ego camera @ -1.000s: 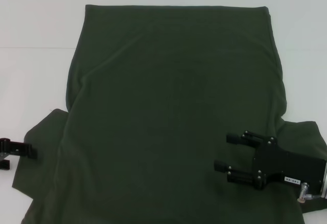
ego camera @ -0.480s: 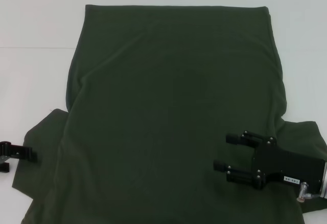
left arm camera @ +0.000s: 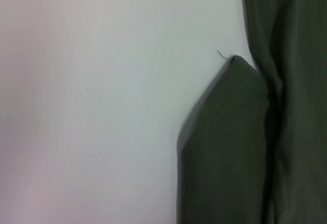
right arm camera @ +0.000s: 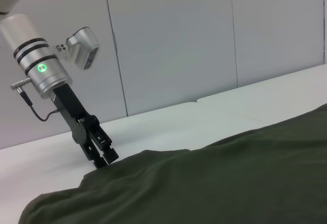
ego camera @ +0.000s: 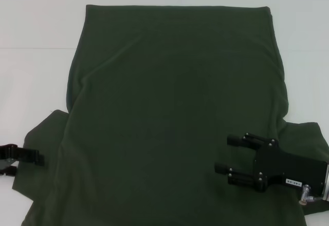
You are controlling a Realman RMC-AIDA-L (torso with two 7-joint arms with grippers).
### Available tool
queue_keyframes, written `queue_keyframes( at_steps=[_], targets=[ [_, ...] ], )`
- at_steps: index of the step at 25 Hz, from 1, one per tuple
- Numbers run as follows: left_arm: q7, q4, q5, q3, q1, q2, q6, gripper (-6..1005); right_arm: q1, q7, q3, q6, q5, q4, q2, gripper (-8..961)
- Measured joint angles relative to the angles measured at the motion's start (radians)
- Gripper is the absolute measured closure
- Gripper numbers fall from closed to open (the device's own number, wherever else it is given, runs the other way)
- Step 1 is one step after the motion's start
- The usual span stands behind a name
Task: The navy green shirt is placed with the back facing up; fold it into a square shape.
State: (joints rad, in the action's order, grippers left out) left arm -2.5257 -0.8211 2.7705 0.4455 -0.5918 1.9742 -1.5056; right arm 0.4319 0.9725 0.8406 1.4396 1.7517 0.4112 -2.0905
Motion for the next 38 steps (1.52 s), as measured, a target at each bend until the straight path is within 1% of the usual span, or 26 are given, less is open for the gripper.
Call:
queue_keyframes(
  at_steps=[9,18,22,25,35,38],
  targets=[
    [-0.002,0.022,-0.005,-0.007,-0.015,0.004,-0.007,133,0.001,0.000,0.000,0.001,0.001,0.000,0.000,149],
    [-0.012,0.008,-0.007,-0.003,-0.026,0.007,-0.004,154,-0.001,0.000,0.000,0.007,0.002,0.000,0.000,149],
    [-0.013,0.001,-0.001,0.027,-0.025,0.013,0.010,164,-0.002,0.000,0.000,0.009,0.002,0.000,0.000,149],
    [-0.013,-0.004,0.000,0.044,-0.024,0.018,0.016,367,-0.002,0.000,0.000,0.015,0.002,0.000,0.000,149],
    [-0.025,-0.011,0.002,0.066,-0.022,0.018,0.015,583,-0.004,0.000,0.000,0.029,0.002,0.000,0.000,149],
    [-0.025,-0.012,0.003,0.066,-0.022,0.018,0.014,716,-0.004,0.000,0.000,0.031,0.002,0.000,0.000,149]
  ],
)
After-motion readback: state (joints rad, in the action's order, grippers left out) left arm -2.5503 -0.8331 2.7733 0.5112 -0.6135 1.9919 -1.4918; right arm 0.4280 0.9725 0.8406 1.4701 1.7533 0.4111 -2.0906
